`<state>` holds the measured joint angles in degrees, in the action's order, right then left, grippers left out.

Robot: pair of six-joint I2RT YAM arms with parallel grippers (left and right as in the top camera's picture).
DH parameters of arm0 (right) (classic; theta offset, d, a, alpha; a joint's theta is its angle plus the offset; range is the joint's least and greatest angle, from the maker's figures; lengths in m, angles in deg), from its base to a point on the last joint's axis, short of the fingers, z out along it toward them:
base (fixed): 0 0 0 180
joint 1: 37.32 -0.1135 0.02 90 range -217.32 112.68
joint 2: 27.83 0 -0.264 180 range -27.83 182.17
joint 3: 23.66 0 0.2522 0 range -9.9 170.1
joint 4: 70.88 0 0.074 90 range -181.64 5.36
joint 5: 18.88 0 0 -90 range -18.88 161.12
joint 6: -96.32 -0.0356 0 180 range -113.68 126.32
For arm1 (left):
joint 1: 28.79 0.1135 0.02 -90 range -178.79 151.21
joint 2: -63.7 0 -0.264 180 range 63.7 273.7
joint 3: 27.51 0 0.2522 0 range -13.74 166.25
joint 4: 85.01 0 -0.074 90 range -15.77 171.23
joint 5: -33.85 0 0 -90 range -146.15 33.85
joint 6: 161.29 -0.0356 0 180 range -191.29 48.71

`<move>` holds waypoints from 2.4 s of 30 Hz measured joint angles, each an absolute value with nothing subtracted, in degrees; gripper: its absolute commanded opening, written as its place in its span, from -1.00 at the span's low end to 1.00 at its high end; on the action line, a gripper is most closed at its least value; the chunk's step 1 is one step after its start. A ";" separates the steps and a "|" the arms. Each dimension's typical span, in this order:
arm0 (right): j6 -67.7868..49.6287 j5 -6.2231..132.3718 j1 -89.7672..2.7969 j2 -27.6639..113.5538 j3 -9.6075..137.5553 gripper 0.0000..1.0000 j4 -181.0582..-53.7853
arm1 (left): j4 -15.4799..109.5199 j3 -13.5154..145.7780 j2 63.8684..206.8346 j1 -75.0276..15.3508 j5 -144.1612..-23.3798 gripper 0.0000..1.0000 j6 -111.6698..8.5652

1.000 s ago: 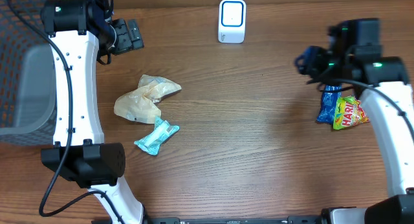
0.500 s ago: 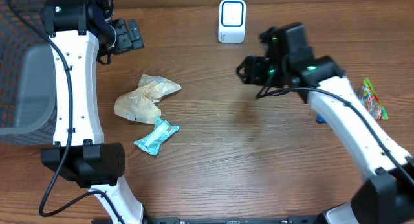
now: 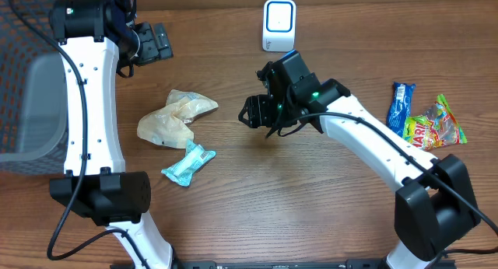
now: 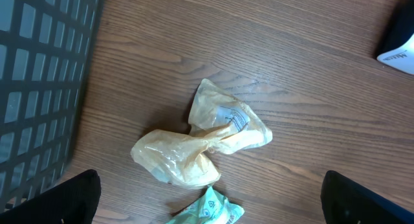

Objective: Scan the item barcode
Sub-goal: 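Release the gummy bag and move the right gripper back to center, then move the left gripper down to the mint-green wipes packet and grasp it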

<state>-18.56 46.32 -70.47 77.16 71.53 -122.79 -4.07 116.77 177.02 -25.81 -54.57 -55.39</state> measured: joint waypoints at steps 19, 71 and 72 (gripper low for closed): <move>-16.97 49.84 -56.68 77.34 71.53 0.40 -126.42 | -5.80 116.77 177.02 -25.81 -62.53 0.50 -55.21; -7.99 48.83 -50.80 77.34 71.53 0.68 -128.84 | 23.88 47.09 161.77 -29.81 -60.97 -0.87 -55.08; -7.92 48.86 -50.82 77.34 71.53 0.68 -128.86 | 23.78 47.09 161.77 -29.81 -61.08 -0.90 -55.21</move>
